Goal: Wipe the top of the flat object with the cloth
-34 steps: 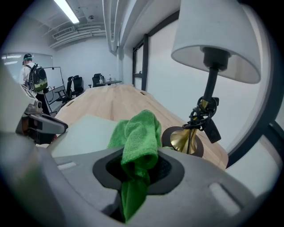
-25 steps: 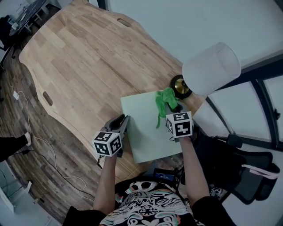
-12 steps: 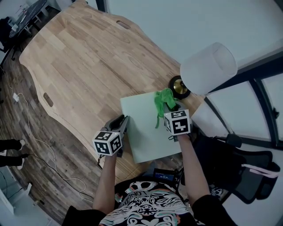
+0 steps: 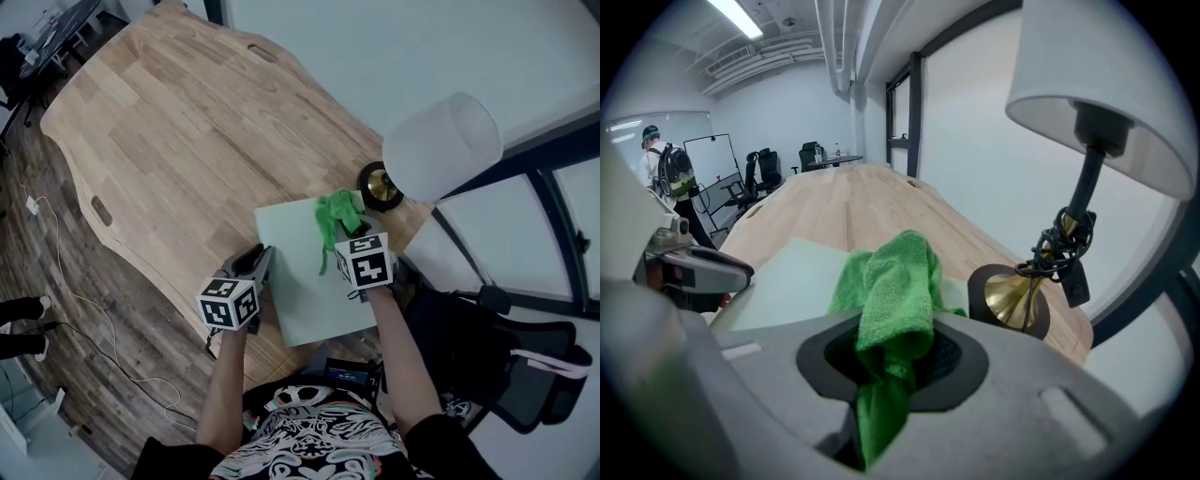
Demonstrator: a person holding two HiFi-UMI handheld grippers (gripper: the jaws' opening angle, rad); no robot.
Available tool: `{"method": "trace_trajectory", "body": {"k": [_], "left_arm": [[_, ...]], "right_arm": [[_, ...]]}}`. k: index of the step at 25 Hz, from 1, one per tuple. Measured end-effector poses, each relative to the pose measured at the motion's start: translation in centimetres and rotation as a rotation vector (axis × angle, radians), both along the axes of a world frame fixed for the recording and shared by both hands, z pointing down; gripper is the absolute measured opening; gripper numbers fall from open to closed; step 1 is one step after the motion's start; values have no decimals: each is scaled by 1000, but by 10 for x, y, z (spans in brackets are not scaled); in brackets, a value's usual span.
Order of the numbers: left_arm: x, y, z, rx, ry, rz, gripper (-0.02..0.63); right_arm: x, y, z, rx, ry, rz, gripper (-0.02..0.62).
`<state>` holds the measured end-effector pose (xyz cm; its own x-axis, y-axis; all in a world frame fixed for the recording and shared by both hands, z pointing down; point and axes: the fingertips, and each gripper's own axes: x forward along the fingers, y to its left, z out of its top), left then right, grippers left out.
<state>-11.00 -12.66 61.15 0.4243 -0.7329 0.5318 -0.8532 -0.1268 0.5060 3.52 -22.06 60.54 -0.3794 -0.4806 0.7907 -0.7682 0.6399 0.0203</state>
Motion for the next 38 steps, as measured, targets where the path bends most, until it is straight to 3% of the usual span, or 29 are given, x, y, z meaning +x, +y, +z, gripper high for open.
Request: {"method": "trace_trajectory", "body": {"k": [15, 38], "left_arm": [[1, -1, 0, -2, 4, 10, 83], [1, 0, 2, -6, 22, 35, 83]], "right_arm": [[-54, 17, 0, -9, -33, -120, 77], [-107, 33, -5, -31, -62, -210, 77]]}}
